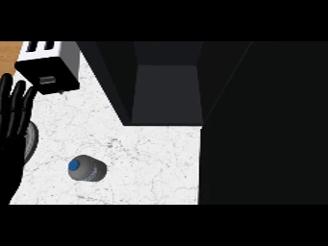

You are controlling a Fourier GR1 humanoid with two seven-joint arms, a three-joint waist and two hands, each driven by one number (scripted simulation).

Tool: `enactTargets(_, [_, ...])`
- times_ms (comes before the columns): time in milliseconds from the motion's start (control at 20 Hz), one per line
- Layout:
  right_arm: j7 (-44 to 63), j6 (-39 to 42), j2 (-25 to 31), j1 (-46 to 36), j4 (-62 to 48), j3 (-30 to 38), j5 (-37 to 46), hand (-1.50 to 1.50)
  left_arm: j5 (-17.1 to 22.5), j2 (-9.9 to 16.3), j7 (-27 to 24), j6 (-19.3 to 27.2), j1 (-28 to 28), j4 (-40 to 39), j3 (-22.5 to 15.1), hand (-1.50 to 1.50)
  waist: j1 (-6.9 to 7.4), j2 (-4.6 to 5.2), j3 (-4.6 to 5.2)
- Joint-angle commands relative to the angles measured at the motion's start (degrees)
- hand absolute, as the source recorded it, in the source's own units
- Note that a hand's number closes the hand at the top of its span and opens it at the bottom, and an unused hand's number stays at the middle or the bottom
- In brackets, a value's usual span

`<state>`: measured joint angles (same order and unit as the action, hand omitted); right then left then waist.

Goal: Pick up the bottled water, place it into the cabinet and close the cabinet

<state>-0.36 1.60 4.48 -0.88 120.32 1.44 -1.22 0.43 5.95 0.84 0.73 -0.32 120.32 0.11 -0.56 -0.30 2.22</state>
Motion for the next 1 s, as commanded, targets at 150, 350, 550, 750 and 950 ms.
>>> enactTargets(150, [0.88, 0.27, -0.72, 7.67, 6.45, -0.75, -0.2, -1.5, 12.64, 4.05, -4.09, -10.5, 0.17, -2.0, 4.0, -1.5, -0.01, 0.18, -2.16])
enactTargets(350, [6.5, 8.35, 0.65, 10.89, 8.22, -7.54, -8.21, -1.5, 20.42, 2.81, 2.17, -13.7, 4.65, -4.03, 1.3, -1.5, 0.08, 0.1, -2.14])
enactTargets(550, [7.78, 8.47, -0.43, 20.96, 17.58, -13.55, -6.31, -1.5, 27.78, 6.06, 9.09, -15.41, 9.66, 4.72, 3.72, -1.5, 0.37, -0.13, -2.21])
enactTargets(750, [5.78, 11.34, 1.18, 27.18, 21.92, -12.42, -8.86, -1.5, 31.34, 8.59, 12.88, -15.15, 13.15, 10.86, 8.4, -1.5, 0.44, 0.04, -2.24])
enactTargets(950, [5.31, 11.38, 0.46, 30.79, 24.8, -14.98, -6.59, -1.5, 27.95, 8.42, 11.82, -17.32, 14.82, 9.11, 8.77, -1.5, 0.32, 0.1, -2.22])
